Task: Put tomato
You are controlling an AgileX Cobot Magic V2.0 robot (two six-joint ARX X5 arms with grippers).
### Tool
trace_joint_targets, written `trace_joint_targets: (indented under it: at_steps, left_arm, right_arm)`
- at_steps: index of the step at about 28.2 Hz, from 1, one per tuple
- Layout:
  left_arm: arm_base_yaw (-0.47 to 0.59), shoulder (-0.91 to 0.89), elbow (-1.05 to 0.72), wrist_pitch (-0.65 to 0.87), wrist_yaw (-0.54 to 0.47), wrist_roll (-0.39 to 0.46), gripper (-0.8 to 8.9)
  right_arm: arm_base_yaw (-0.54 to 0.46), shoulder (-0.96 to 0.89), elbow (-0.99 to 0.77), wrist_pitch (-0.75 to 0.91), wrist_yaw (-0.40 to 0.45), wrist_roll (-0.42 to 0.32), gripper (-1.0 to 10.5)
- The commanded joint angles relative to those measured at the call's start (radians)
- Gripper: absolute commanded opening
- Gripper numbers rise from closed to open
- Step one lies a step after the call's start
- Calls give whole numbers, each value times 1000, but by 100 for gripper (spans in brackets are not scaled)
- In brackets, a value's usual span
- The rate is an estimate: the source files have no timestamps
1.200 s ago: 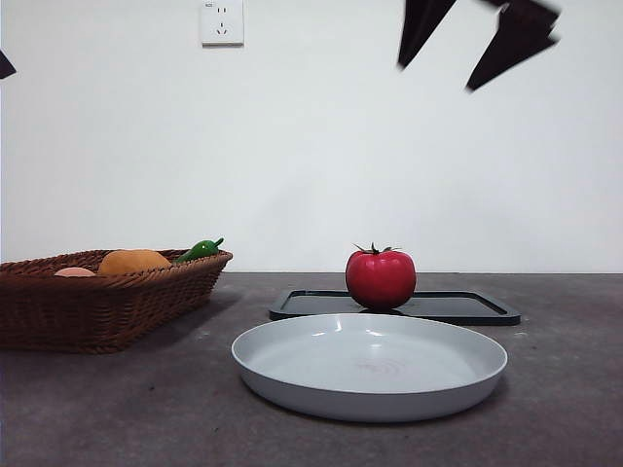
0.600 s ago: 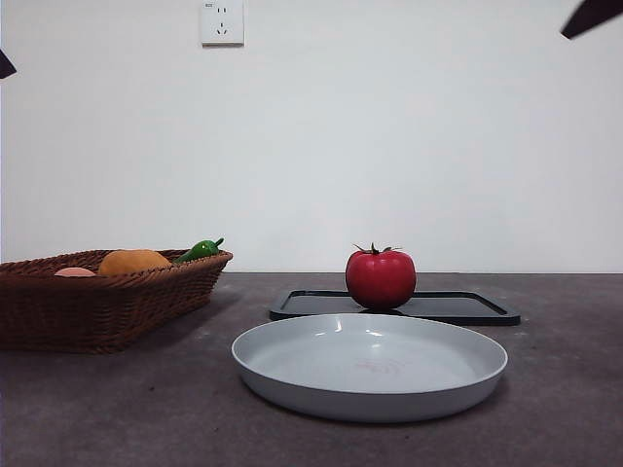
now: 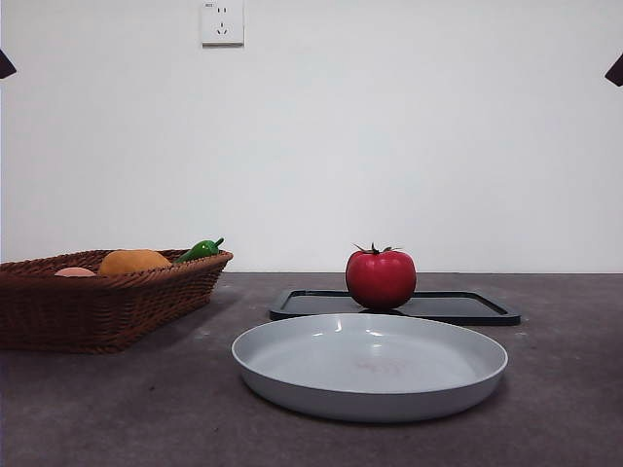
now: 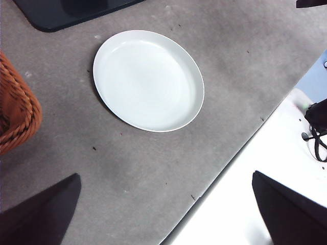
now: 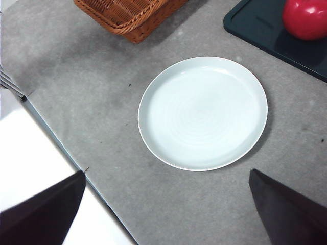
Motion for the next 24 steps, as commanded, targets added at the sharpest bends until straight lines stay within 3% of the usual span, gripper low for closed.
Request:
trace_joint_targets:
  at_steps: [1, 8, 11, 17, 19, 24]
  left_arm:
    - [-4, 4, 16, 11, 5, 11, 528]
    - [-4, 4, 16, 11, 5, 11, 517]
    - [-4, 4, 16, 11, 5, 11, 386]
    - [-4, 4, 16, 11, 5, 11, 84]
    - [-4, 4, 16, 11, 5, 11, 4]
    - [-4, 4, 16, 11, 5, 11, 7]
  right_arm:
    - [7, 7, 6, 9, -4, 13, 509]
    - [7, 8, 6, 9, -5, 13, 508]
    - [7, 8, 6, 9, -5, 13, 427]
    - [7, 8, 6, 9, -4, 12, 7]
    - [7, 8, 6, 9, -4, 12, 7]
    - [7, 8, 6, 10, -1, 13, 7]
